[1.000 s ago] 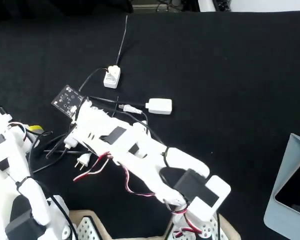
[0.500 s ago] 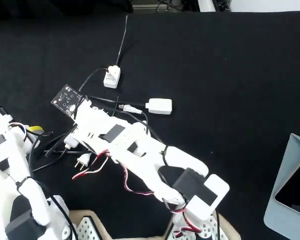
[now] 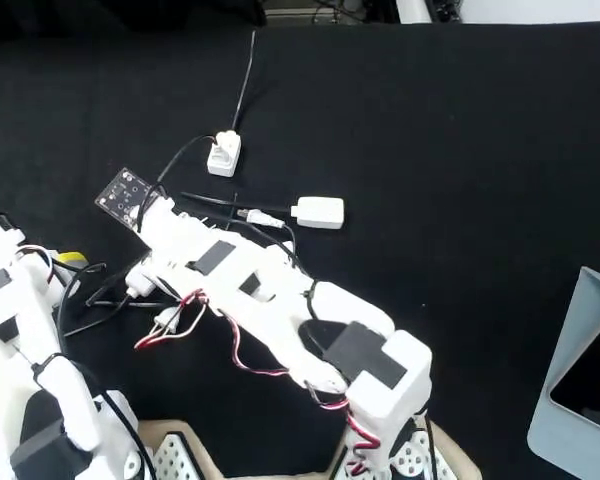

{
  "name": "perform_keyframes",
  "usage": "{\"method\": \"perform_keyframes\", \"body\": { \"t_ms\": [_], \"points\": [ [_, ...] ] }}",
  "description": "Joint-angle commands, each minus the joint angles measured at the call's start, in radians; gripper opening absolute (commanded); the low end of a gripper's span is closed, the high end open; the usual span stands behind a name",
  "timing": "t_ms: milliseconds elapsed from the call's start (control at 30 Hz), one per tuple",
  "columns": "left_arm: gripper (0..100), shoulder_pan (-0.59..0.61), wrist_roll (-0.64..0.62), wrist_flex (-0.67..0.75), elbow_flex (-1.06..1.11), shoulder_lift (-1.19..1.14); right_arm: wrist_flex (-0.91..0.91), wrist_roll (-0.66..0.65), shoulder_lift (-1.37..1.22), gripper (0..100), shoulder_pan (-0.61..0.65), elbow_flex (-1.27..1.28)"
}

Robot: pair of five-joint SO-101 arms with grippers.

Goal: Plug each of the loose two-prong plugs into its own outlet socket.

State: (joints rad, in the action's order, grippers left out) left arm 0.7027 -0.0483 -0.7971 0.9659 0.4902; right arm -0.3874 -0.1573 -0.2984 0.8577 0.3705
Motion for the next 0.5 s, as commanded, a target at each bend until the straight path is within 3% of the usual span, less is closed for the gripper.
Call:
{"method": "perform_keyframes", "body": {
  "t_ms": [0, 300, 467],
  "points": [
    [32, 0.005, -0.002, 0.014, -0.004, 0.028, -0.017, -0.002, -0.005, 1.1, -0.006, -0.022],
    [32, 0.005, -0.002, 0.014, -0.004, 0.028, -0.112, -0.003, -0.064, 1.1, -0.012, -0.102],
    [32, 0.005, -0.002, 0.014, -0.004, 0.028, -0.155, -0.003, 0.064, 1.1, -0.107, -0.117]
  ]
}}
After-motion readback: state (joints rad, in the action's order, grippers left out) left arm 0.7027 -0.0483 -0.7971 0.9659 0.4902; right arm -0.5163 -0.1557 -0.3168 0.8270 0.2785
